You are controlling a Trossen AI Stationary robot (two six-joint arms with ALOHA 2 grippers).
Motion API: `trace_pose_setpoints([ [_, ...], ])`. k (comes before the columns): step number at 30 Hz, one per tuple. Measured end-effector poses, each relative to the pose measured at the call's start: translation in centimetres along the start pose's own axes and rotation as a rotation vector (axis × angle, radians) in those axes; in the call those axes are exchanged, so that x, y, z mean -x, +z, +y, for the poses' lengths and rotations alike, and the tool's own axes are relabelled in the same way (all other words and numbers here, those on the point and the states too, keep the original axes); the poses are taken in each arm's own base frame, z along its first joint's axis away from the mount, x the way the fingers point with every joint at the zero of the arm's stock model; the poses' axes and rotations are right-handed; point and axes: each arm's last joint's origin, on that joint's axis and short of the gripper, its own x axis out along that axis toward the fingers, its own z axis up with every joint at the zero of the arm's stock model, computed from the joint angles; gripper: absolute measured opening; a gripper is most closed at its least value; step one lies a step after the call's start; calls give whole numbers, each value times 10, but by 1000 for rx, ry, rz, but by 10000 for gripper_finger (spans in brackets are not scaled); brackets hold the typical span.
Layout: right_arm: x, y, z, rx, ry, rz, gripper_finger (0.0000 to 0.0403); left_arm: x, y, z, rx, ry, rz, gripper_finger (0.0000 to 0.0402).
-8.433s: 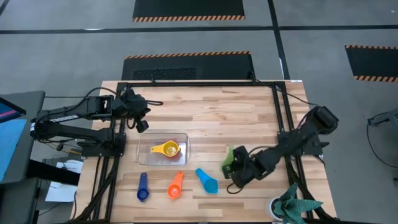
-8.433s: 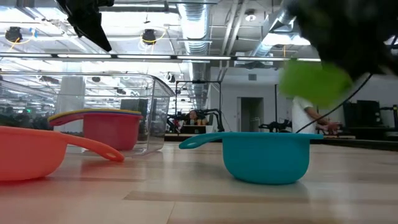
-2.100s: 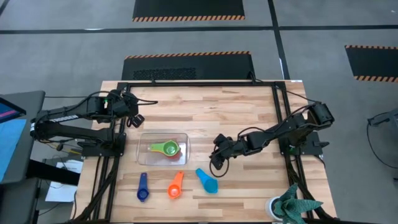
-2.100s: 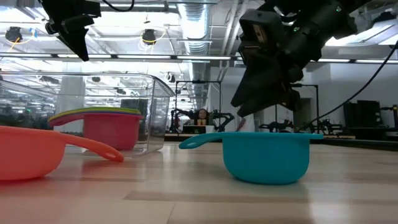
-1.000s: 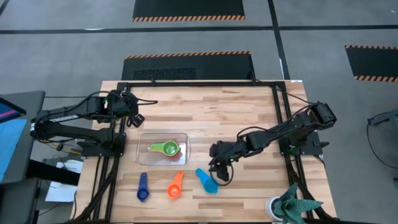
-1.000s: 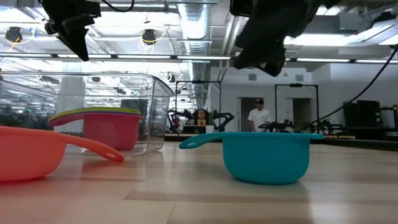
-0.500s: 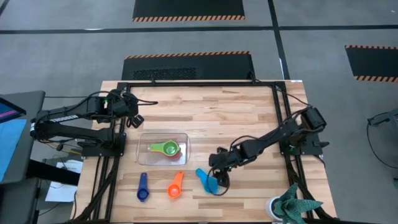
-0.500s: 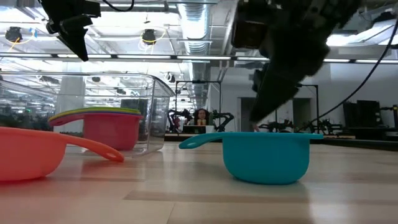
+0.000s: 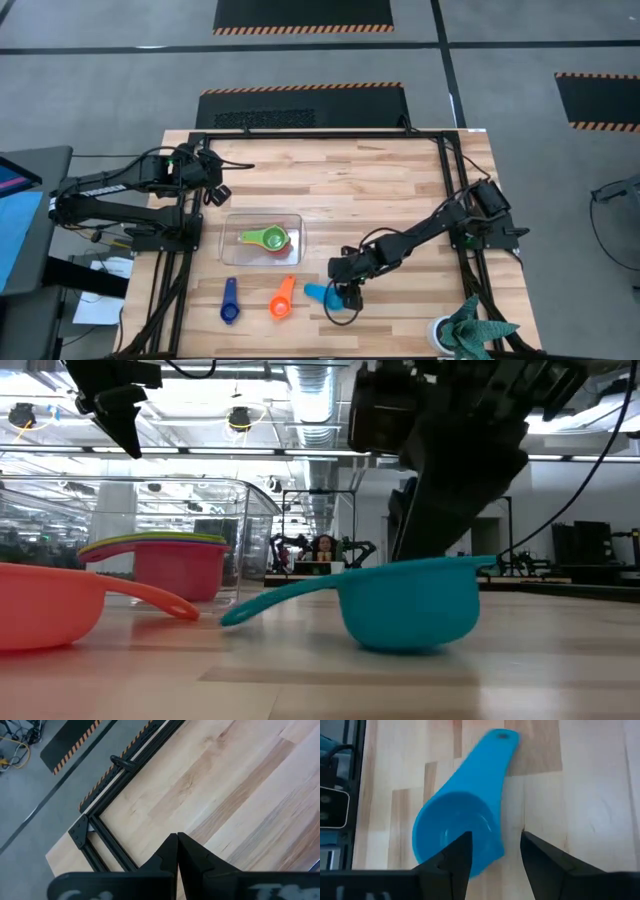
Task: Nest measuring cups in basket
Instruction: Stack the light blue measuring cup on top of the green measuring cup in the transparent bin
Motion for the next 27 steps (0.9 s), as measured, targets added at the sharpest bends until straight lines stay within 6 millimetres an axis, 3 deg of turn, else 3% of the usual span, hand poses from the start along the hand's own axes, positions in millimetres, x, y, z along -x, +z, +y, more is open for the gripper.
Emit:
trace_pose_setpoints([
  [27,1,-2,-4,8,-89,2,158,0,0,0,-49,-1,0,0],
])
